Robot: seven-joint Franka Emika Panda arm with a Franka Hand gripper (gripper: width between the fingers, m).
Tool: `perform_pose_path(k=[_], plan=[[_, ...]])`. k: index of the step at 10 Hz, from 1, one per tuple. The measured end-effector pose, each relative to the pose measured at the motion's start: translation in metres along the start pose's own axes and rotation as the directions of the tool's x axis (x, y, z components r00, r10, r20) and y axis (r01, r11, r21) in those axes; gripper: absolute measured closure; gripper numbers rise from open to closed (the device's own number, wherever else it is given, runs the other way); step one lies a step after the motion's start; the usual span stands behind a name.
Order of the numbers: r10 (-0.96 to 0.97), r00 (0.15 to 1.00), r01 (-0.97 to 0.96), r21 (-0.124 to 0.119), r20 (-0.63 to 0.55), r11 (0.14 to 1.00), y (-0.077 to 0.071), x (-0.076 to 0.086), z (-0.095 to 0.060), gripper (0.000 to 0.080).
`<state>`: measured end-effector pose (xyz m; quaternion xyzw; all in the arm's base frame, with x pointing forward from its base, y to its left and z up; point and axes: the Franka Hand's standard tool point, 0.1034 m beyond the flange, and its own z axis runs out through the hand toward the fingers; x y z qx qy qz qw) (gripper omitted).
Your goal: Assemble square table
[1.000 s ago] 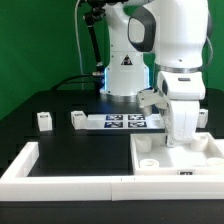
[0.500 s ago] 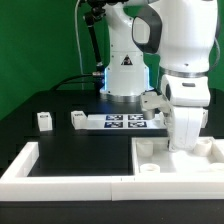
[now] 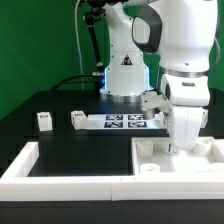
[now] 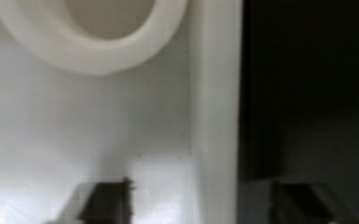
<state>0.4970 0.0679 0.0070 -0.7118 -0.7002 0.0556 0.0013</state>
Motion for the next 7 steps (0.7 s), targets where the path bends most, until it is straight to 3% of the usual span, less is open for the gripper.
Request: perform_pose_path(k=[1, 2, 7], plan=[[0.0, 1.0, 0.0, -0.001, 0.0, 1.0, 0.0004, 0.0, -0.0005, 0.0246], [0.0, 1.0, 0.0, -0.002, 0.0, 1.0, 0.0006, 0.0, -0.0007, 0.017], [0.0, 1.0, 0.0, -0.003, 0.0, 1.0, 0.0008, 0.0, -0.0008, 0.015]])
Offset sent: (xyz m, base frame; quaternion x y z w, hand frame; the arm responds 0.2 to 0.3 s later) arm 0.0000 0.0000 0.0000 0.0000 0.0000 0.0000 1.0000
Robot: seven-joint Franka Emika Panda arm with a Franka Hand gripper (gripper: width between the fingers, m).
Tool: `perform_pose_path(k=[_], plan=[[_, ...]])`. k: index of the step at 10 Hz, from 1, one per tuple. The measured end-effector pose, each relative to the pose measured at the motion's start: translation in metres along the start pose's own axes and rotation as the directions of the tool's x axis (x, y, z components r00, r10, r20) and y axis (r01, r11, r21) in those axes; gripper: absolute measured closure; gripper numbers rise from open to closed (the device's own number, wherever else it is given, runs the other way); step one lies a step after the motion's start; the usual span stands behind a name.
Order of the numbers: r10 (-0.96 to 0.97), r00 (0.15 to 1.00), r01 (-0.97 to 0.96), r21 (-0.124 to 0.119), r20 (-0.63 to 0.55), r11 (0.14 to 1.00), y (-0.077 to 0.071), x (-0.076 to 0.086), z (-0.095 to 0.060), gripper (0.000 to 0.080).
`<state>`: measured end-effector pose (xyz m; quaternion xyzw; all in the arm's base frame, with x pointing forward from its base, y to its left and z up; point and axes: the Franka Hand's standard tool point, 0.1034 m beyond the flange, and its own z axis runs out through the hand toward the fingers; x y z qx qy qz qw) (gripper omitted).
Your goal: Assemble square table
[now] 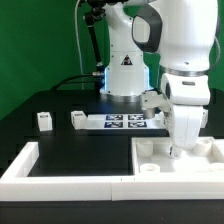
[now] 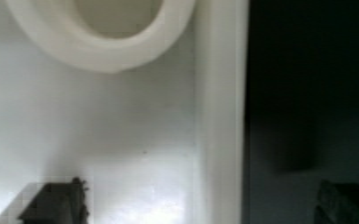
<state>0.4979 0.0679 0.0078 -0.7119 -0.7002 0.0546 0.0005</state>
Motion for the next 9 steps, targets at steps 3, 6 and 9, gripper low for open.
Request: perform_pose_path(k=[3, 6, 9], plan=[[0.039, 0.999, -0.039, -0.008, 0.009, 0.999, -0.005, -0.004, -0.013, 0.015], [0.191, 0.981, -0.19, -0.028, 0.022, 0.981, -0.032, -0.007, -0.04, 0.015], [0.51, 0.86, -0.51, -0.032, 0.024, 0.86, -0.053, 0.018, -0.061, 0.015]])
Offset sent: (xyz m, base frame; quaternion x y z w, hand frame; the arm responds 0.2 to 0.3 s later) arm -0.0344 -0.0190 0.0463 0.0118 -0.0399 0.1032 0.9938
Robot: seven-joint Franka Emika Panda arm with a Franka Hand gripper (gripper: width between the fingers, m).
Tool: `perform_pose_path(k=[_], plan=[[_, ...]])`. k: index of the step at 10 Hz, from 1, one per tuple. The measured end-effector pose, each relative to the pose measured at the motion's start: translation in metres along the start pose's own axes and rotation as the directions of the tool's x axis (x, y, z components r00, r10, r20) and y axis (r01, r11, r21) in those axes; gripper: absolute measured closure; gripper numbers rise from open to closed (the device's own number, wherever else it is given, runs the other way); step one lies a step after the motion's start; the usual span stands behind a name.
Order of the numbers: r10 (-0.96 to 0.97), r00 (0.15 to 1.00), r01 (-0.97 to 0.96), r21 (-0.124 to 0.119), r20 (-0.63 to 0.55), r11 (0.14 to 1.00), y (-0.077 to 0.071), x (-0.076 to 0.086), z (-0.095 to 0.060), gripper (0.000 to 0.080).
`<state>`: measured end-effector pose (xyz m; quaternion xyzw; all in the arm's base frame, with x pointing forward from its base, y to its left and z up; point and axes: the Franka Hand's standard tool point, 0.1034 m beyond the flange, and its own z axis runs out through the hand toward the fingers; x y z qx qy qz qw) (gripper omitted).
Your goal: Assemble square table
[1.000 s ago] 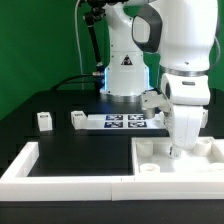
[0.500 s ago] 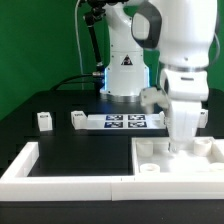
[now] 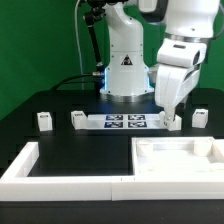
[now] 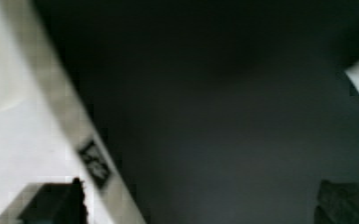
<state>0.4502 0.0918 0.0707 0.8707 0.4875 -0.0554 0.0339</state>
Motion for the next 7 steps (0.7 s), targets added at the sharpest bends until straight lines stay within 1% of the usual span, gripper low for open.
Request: perform_pose_path(k=[1, 2, 3, 5, 6, 7], plan=[[0.083, 0.997, -0.083, -0.003, -0.012, 0.997, -0.005, 0.007, -0.005, 0.015], [0.154, 0.988, -0.154, 0.009, -0.025, 0.988, -0.005, 0.008, -0.004, 0.015], [0.209, 0.978, -0.209, 0.012, -0.024, 0.978, -0.005, 0.008, -0.004, 0.015], [0.373, 0.928, -0.372, 0.028, -0.023, 0.928, -0.008, 0.01, -0.004, 0.015], [0.518, 0.856, -0.517, 0.052, -0.002, 0.855, -0.022, 0.008, 0.0, 0.015], [0.648, 0.761, -0.648, 0.07, 0.021, 0.758, -0.037, 0.007, 0.001, 0.015]])
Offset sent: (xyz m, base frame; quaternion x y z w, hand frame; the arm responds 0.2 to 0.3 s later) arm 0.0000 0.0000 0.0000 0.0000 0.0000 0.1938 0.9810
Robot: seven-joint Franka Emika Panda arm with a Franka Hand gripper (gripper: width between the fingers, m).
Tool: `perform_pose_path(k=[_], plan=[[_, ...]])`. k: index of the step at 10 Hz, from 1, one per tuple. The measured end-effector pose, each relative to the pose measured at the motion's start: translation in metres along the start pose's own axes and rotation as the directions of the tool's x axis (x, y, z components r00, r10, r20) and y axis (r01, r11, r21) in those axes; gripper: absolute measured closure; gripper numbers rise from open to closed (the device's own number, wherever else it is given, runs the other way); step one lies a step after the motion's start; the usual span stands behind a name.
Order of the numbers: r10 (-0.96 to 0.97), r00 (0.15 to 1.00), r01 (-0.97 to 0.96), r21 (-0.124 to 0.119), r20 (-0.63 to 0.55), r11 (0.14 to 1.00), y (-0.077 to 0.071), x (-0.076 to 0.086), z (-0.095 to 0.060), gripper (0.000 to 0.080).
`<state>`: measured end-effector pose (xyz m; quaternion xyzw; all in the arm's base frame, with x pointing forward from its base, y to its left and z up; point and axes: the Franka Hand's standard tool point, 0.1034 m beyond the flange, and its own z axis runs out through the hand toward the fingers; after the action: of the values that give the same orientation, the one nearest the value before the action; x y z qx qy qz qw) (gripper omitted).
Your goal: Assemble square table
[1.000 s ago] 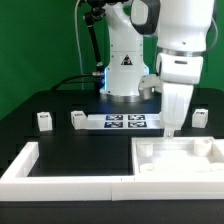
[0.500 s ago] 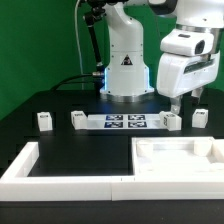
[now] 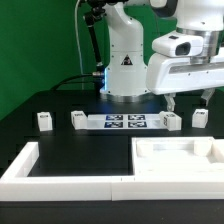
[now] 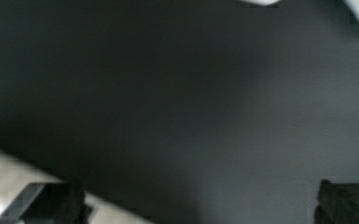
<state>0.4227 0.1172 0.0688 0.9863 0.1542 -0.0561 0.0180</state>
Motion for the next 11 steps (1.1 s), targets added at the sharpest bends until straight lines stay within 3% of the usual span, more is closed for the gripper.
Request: perform_pose_path(k=[2, 3, 6, 7, 9, 10, 11], plan=[[0.228, 0.973, -0.228, 0.011, 0.048, 0.973, -0.026, -0.018, 0.001, 0.015], [0.351, 0.934, -0.354, 0.046, 0.063, 0.934, -0.028, -0.015, -0.001, 0.015], [0.343, 0.935, -0.347, 0.042, 0.088, 0.937, -0.027, -0.016, 0.0, 0.015], [0.404, 0.901, -0.417, 0.06, 0.157, 0.907, -0.029, -0.024, 0.005, 0.015], [0.477, 0.767, -0.557, 0.077, 0.43, 0.827, -0.051, -0.042, 0.017, 0.015], [0.472, 0.69, -0.61, 0.091, 0.549, 0.787, -0.053, -0.04, 0.017, 0.015], [0.449, 0.66, -0.61, 0.081, 0.602, 0.788, -0.053, -0.039, 0.019, 0.015]])
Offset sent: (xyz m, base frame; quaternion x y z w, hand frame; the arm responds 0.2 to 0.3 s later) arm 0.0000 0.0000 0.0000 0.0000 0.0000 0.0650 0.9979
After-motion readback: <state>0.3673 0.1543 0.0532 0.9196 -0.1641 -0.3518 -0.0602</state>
